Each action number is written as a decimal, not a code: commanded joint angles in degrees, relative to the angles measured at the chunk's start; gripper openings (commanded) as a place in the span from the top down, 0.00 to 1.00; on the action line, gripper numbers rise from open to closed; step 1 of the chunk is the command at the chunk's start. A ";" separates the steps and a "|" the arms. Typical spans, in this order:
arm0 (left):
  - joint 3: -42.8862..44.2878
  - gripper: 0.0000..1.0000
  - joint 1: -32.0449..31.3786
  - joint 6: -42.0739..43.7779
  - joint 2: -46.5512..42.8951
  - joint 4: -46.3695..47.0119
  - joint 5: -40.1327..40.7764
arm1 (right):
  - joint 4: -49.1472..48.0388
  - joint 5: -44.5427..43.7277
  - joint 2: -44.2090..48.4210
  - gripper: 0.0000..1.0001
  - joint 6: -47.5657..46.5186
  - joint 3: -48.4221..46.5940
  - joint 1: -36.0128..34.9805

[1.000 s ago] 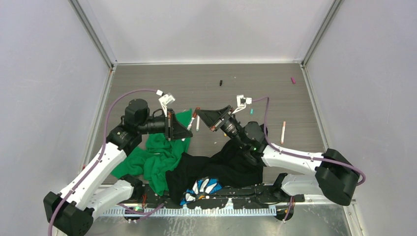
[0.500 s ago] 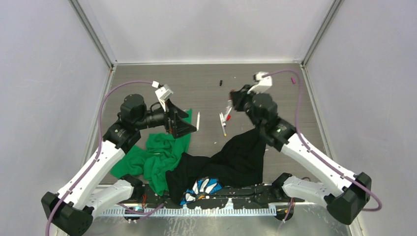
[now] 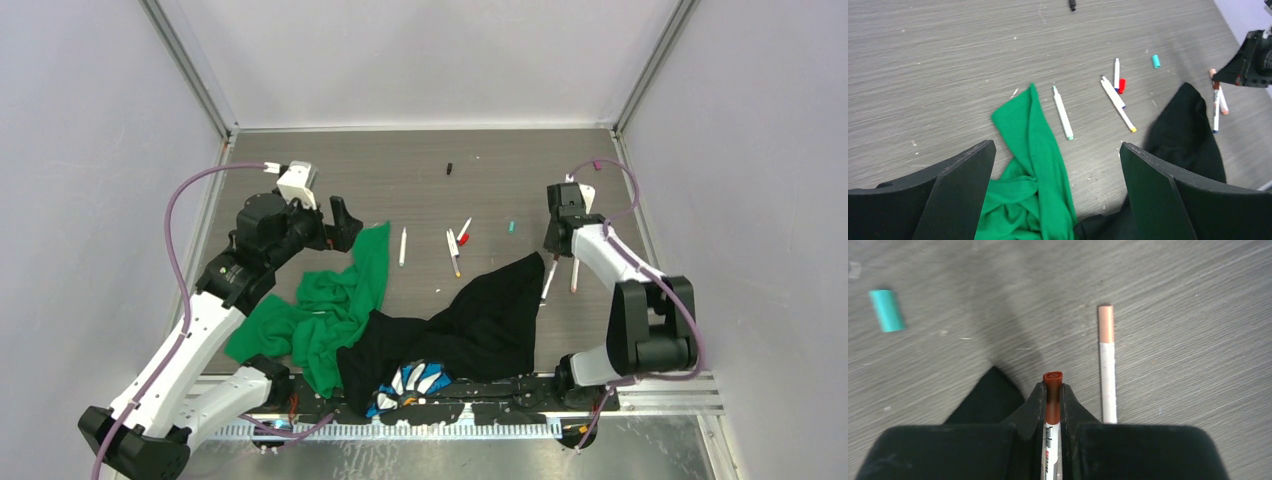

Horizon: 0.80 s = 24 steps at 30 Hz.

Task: Insert the pens into the pen caps
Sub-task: Place the pen at the center of the board.

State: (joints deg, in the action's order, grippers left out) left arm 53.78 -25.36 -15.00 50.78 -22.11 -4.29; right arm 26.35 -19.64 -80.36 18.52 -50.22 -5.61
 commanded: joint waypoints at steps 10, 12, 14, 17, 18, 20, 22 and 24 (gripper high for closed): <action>1.75 0.02 0.14 2.04 -0.28 -0.19 6.65 | -3.77 2.08 -11.39 0.62 -8.17 -4.36 5.34; 1.87 0.02 0.14 2.39 -0.32 -0.30 6.84 | -3.15 1.44 -11.53 0.45 -8.50 -5.38 5.36; 1.75 0.02 0.12 2.77 -0.60 -0.30 7.29 | -2.80 3.22 -9.70 0.33 -8.25 -6.08 5.37; 1.59 0.02 0.11 3.41 -0.69 -0.53 9.13 | -2.68 10.13 -5.23 0.30 -7.32 -7.20 5.07; 1.67 0.02 0.09 3.44 -0.64 -0.67 9.73 | -2.63 12.62 -3.96 0.30 -6.91 -7.61 4.59; 1.61 0.02 0.14 3.40 -0.77 -0.76 10.44 | -1.98 16.68 -1.94 0.33 -5.65 -8.96 1.64; 1.44 0.02 0.06 3.27 -0.73 -0.50 10.45 | -0.76 18.00 -1.50 0.36 -3.77 -9.97 -3.80; 1.37 0.02 0.08 3.15 -0.45 -0.50 10.60 | -1.36 18.00 -1.49 0.39 -0.93 -9.46 -10.85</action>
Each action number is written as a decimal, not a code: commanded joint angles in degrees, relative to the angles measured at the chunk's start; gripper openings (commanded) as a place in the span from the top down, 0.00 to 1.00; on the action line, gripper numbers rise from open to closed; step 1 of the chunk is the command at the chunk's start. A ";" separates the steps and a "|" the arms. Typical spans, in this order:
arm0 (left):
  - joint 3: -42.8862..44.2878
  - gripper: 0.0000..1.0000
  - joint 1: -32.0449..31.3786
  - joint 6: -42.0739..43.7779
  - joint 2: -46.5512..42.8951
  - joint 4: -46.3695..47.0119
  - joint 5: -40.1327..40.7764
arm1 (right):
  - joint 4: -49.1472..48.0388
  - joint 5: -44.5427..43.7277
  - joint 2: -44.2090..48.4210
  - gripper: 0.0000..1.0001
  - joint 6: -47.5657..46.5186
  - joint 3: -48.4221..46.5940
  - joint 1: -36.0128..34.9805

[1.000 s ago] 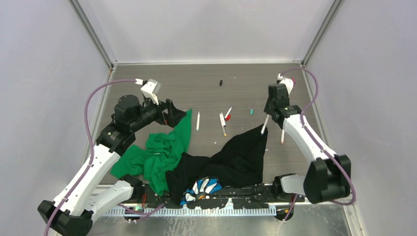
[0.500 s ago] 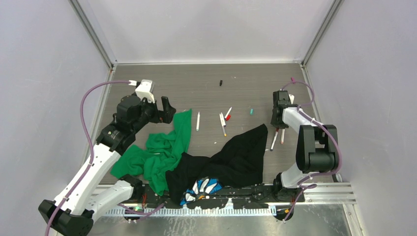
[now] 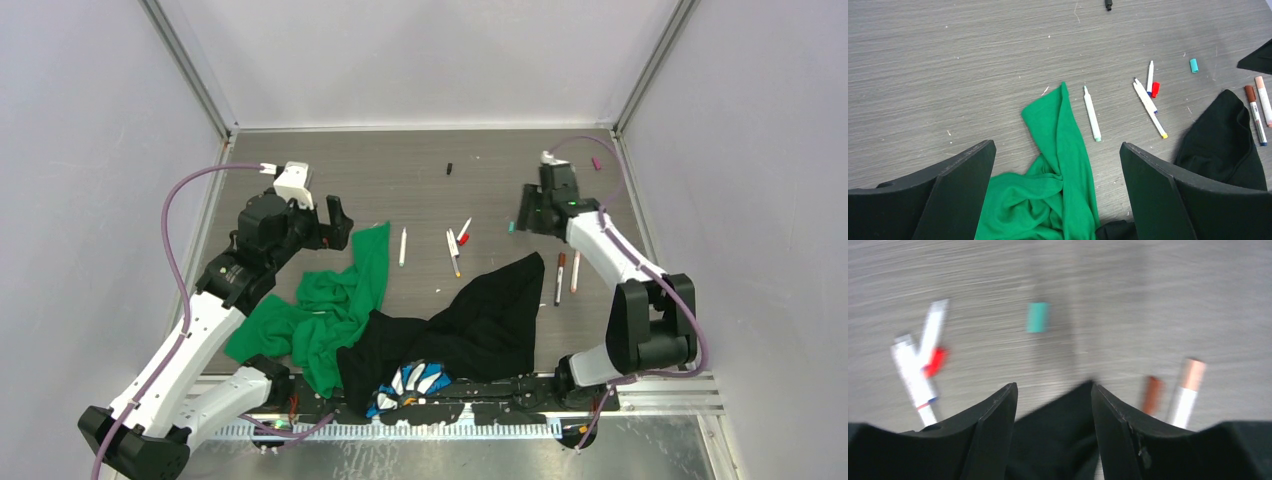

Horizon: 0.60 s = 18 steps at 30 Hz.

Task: Insert the pens into the pen caps
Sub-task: Place the pen at the center of the board, then pick up the pen from the center of the board.

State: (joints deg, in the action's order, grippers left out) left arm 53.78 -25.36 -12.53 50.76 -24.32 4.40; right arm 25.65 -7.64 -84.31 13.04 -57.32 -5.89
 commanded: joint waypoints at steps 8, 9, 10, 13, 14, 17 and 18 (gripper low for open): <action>1.41 0.02 0.15 0.41 -0.46 1.64 2.48 | -4.92 0.47 -4.61 0.51 13.57 -1.23 -28.35; 1.46 0.02 0.14 0.48 -0.35 1.56 2.60 | -4.91 -0.64 -5.54 0.51 13.66 -1.36 -29.02; 1.54 0.02 0.04 0.45 -0.32 1.41 2.63 | -4.93 -1.30 -6.46 0.53 13.74 -1.49 -29.40; 1.52 0.02 0.04 0.28 -0.54 1.49 2.15 | -5.10 -1.62 -8.96 0.58 13.51 -2.45 -30.01; 1.42 0.02 0.03 0.25 -0.66 1.54 2.10 | -5.01 -1.86 -9.67 0.59 13.37 -2.85 -30.39; 1.51 0.02 0.03 0.45 -0.50 1.40 2.91 | -5.15 -2.12 -11.65 0.60 13.17 -3.73 -31.39; 1.56 0.02 0.02 0.48 -0.57 1.30 2.97 | -5.23 -2.30 -12.41 0.60 13.08 -3.96 -31.64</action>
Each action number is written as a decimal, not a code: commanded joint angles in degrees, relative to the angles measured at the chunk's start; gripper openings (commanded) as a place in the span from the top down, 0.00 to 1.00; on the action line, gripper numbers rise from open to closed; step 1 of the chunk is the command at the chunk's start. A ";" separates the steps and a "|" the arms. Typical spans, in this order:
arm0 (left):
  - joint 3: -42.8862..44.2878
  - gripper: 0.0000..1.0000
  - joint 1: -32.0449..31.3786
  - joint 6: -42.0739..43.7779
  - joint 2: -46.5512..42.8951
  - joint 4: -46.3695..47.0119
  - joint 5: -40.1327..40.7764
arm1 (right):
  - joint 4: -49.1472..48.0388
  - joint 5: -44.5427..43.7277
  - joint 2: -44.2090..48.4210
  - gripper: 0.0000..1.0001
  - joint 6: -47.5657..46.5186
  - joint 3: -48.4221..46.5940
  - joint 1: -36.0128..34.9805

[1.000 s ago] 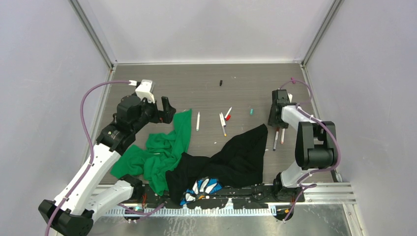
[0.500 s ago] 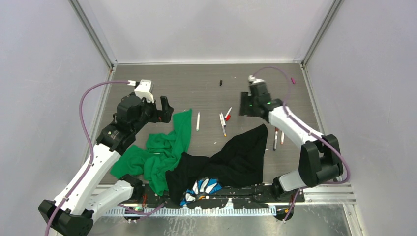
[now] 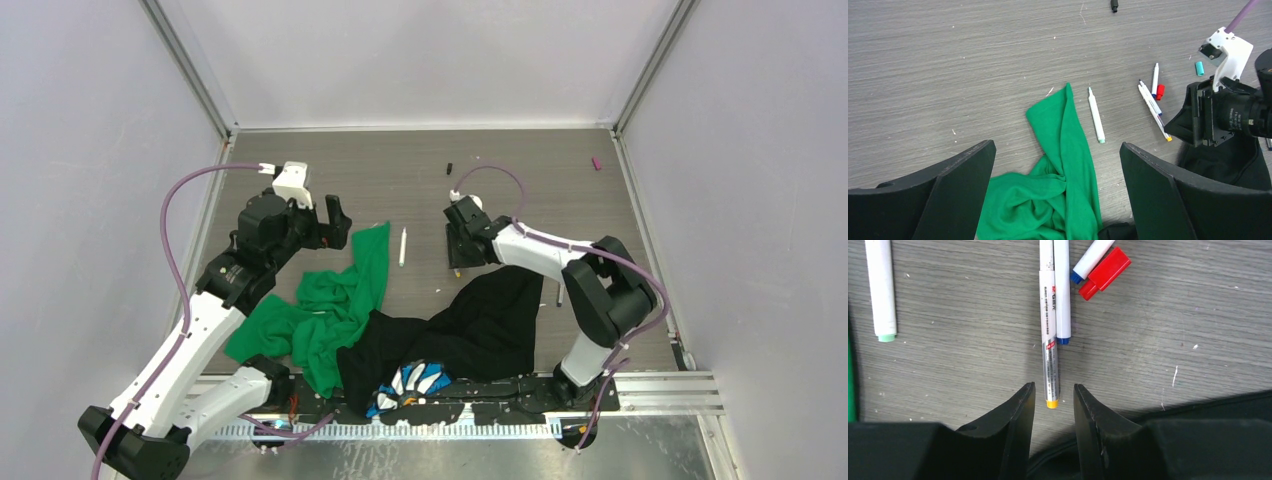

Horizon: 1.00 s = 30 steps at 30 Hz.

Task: Insert the pens into the pen caps
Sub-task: Pick up the pen from the center of the board.

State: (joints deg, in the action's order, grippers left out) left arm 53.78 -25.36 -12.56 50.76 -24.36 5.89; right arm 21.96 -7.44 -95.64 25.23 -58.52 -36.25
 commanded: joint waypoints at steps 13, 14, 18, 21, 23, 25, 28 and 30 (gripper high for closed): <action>1.37 0.02 0.06 -0.04 -0.99 1.57 1.21 | -1.40 -4.51 -7.63 0.79 -0.65 -4.75 -3.23; 1.27 0.02 0.06 -0.50 -1.07 1.67 1.23 | -1.39 -4.58 -7.83 0.83 -0.77 -4.69 -3.41; 0.40 0.02 0.07 -3.85 -2.42 2.77 0.43 | -1.86 -3.81 -7.54 0.99 -1.85 -4.19 -4.12; -2.44 0.02 0.05 -10.51 -4.47 6.30 -1.81 | -3.88 -1.12 -3.23 0.99 -2.52 -2.92 -4.38; -4.64 0.02 0.05 -15.74 -5.86 8.67 -3.24 | -6.49 1.01 1.24 0.99 -2.64 -1.17 -4.41; -7.00 0.02 0.01 -20.95 -6.97 11.79 -5.34 | -10.26 3.26 6.22 0.99 -2.49 1.44 -4.36; -11.09 0.00 -0.07 -29.78 -6.56 20.59 -10.81 | -20.16 8.57 14.51 0.99 -0.19 6.91 -4.42; -14.13 0.01 -0.84 -35.09 -5.04 26.99 -14.03 | -29.63 13.00 19.67 0.99 3.37 11.71 -4.39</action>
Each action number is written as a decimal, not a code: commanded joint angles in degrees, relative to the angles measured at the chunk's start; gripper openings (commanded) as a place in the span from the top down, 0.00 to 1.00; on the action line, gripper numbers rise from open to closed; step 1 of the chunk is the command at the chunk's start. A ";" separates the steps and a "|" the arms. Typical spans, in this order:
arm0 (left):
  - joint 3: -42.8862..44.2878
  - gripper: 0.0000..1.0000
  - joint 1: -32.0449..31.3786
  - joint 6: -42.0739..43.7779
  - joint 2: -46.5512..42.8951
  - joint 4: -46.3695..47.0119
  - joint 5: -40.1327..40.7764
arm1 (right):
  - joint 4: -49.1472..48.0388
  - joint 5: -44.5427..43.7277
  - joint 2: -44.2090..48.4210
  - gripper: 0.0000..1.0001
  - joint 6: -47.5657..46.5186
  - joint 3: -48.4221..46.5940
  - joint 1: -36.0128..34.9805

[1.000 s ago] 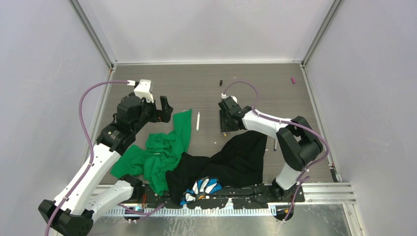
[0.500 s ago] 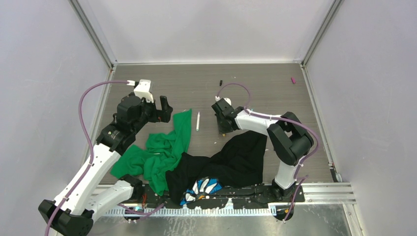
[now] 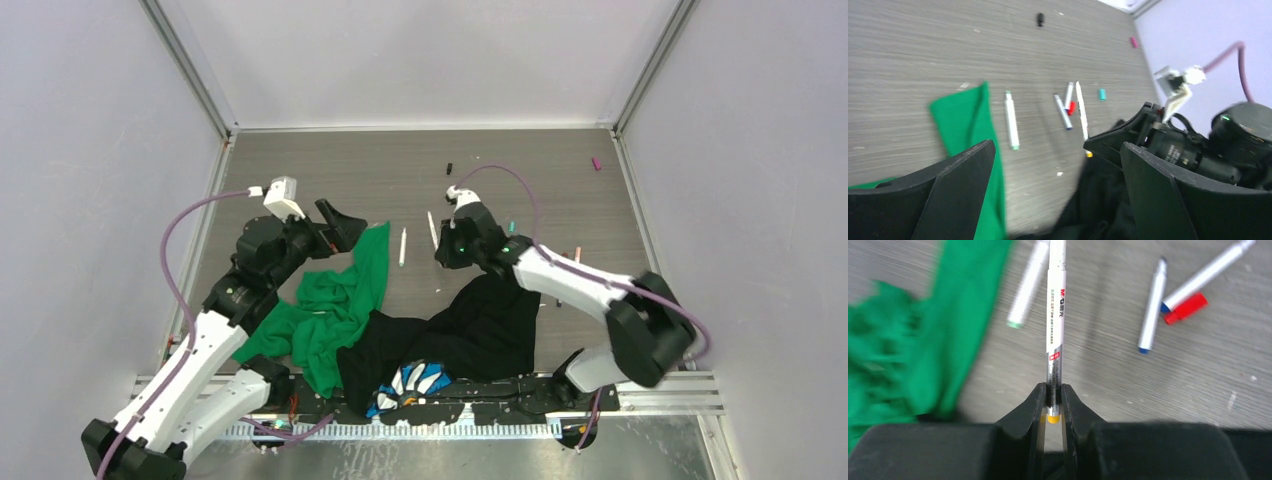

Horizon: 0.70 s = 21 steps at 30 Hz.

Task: Insert the pens into the pen caps
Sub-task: Pick up the pen from the center of the board.

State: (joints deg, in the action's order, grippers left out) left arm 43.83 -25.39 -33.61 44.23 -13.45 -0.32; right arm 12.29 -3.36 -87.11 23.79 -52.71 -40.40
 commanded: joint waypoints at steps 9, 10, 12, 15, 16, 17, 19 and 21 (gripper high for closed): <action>-5.11 0.02 -8.94 -17.89 10.26 31.18 -12.03 | -53.31 17.87 20.12 0.99 17.92 17.46 -0.44; -4.74 0.01 -9.19 -17.56 10.62 32.09 -12.50 | -54.56 18.53 20.29 0.99 18.22 17.73 -0.51; -4.34 0.01 -9.48 -17.40 11.21 34.20 -13.33 | -55.56 19.51 20.59 0.99 18.63 17.88 -0.55; -3.63 0.01 -9.81 -17.41 12.35 35.40 -13.91 | -57.89 21.26 21.07 0.99 19.34 18.54 -0.76; -3.26 0.03 -9.93 -17.51 12.89 35.38 -14.10 | -58.63 21.82 21.18 0.99 19.62 18.63 -0.81; -2.97 0.05 -10.06 -17.75 13.24 35.48 -14.31 | -58.89 22.41 21.33 0.99 19.75 18.57 -0.85; -2.50 0.11 -10.30 -17.96 13.92 35.60 -14.34 | -58.96 23.49 21.31 0.99 19.80 18.28 -1.01; -1.75 0.19 -10.54 -17.93 14.47 35.54 -14.48 | -59.44 24.35 21.26 0.99 19.80 18.23 -1.30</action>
State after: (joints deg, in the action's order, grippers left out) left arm 38.59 -35.31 -51.29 57.98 17.02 -13.45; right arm -40.69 17.47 -67.72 42.48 -33.93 -40.97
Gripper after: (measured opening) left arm 0.865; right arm 0.199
